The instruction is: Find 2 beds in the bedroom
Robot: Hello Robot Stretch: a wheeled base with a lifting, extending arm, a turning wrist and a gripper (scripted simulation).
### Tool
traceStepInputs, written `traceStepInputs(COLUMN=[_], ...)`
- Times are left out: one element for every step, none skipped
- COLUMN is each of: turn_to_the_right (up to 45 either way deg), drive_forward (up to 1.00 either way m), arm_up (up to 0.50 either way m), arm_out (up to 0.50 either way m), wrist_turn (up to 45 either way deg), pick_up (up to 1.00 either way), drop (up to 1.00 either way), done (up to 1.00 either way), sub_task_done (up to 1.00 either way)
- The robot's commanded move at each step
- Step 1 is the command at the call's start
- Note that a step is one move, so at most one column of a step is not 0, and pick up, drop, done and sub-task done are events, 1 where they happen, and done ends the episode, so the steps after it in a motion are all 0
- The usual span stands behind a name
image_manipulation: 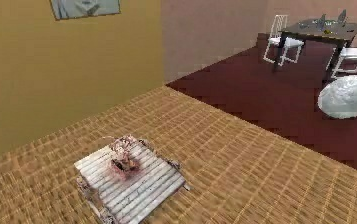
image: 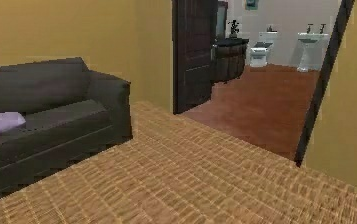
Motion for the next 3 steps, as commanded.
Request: traceStepInputs(turn_to_the_right=[0.0,15.0,0.0], drive_forward=[0.5,0.0,1.0], arm_up=[0.0,0.0,0.0], arm_out=[0.0,0.0,0.0], wrist_turn=[0.0,0.0,0.0], pick_up=[0.0,0.0,0.0], drop=[0.0,0.0,0.0], done=[0.0,0.0,0.0], sub_task_done=[0.0,0.0,0.0])
